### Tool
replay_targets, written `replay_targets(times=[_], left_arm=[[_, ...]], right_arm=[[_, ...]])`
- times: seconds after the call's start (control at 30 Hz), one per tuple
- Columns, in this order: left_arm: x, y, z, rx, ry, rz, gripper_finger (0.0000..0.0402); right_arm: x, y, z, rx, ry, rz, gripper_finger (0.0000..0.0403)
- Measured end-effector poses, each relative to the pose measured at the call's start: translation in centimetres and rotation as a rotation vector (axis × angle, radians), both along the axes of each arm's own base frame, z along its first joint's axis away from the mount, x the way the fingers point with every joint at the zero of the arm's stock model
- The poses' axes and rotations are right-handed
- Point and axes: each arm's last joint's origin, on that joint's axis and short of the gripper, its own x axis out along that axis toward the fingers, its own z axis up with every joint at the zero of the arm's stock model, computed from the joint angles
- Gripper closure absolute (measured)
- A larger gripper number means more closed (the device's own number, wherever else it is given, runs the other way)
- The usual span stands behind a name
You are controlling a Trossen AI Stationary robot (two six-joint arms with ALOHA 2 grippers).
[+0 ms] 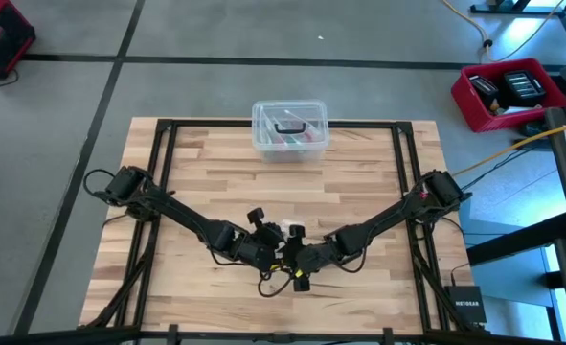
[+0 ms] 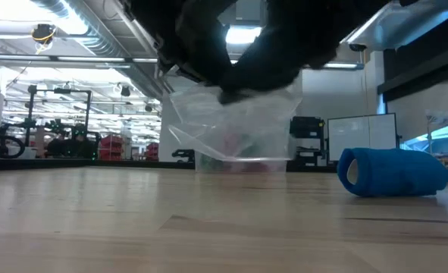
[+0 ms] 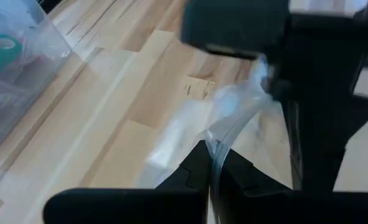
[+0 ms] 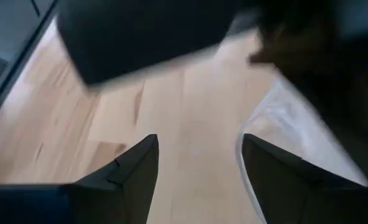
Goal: Roll bandage
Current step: Put the rolled blue bandage into the transparent zip bag
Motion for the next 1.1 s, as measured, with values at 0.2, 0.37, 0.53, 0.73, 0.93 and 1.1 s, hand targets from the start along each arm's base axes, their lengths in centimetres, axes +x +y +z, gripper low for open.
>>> replay_targets(times=[0.2, 0.37, 0.53, 0.73, 0.93, 1.1], left_arm=[[-0.1, -0.3, 0.0, -0.004, 0.0, -0.011, 0.0398], [-0.1, -0.4, 0.0, -0.004, -0.001, -0.013, 0.0398], [-0.1, -0.4, 0.0, -0.005, -0.001, -0.014, 0.0398], [-0.1, -0.4, 0.0, -0.005, -0.001, -0.014, 0.0398], [-0.1, -0.4, 0.0, 0.004, 0.003, -0.022, 0.0398], [-0.2, -0.6, 0.0, 0.009, 0.005, -0.031, 0.0398]], right_arm=[[0.4, 0.1, 1.9, -0.077, 0.089, -0.02, 0.0172], [-0.4, 1.5, 5.1, -0.146, 0.244, -0.004, 0.0172], [-1.6, 3.2, 7.4, -0.256, 0.274, 0.0, 0.0172], [-4.9, 4.7, 7.5, -0.369, 0.382, -0.01, 0.0172], [-8.2, 3.5, 4.4, -0.375, 0.387, -0.028, 0.0172], [-9.0, 1.4, 0.8, -0.277, 0.398, -0.021, 0.0172]])
